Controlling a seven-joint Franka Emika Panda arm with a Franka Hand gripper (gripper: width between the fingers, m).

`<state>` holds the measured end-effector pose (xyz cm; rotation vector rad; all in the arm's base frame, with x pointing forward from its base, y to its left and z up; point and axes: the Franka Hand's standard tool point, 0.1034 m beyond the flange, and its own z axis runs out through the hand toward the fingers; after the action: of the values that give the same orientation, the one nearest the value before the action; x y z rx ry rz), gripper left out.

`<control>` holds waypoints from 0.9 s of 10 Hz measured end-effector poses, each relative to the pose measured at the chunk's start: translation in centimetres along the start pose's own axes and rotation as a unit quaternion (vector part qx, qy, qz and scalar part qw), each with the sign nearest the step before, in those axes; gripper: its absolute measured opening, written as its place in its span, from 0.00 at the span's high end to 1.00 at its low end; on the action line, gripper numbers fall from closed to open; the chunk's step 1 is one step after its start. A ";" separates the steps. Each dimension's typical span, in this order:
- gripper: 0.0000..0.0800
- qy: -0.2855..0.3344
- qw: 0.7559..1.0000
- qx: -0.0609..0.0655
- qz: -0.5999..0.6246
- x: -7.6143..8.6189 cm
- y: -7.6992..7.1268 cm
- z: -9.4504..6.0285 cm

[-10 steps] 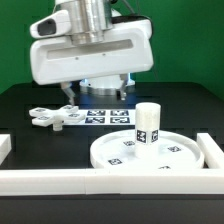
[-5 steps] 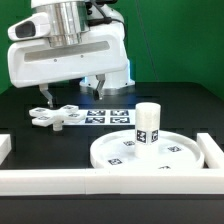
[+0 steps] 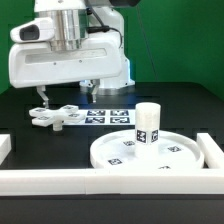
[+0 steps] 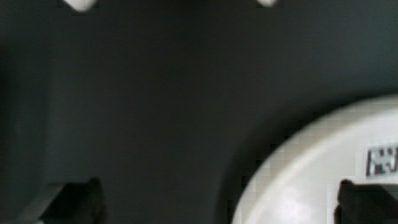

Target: Assemble round table

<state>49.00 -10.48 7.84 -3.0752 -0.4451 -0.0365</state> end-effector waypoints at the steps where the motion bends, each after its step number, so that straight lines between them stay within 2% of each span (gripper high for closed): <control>1: 0.19 -0.010 1.000 0.002 -0.017 -1.1 0.5 0.3; 3: 0.19 -0.017 1.000 0.016 -0.009 -2.9 1.4 0.4; 7: 0.19 -0.018 1.000 0.015 -0.007 -2.8 1.3 0.5; 9: 0.19 -0.018 1.000 0.010 -0.021 -5.1 1.1 1.0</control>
Offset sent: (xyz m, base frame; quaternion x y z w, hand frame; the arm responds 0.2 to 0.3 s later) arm 0.0000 0.0000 0.0000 0.0000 0.0000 0.0000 1.0000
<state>44.44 -12.97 6.68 -3.0519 -0.5084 0.0213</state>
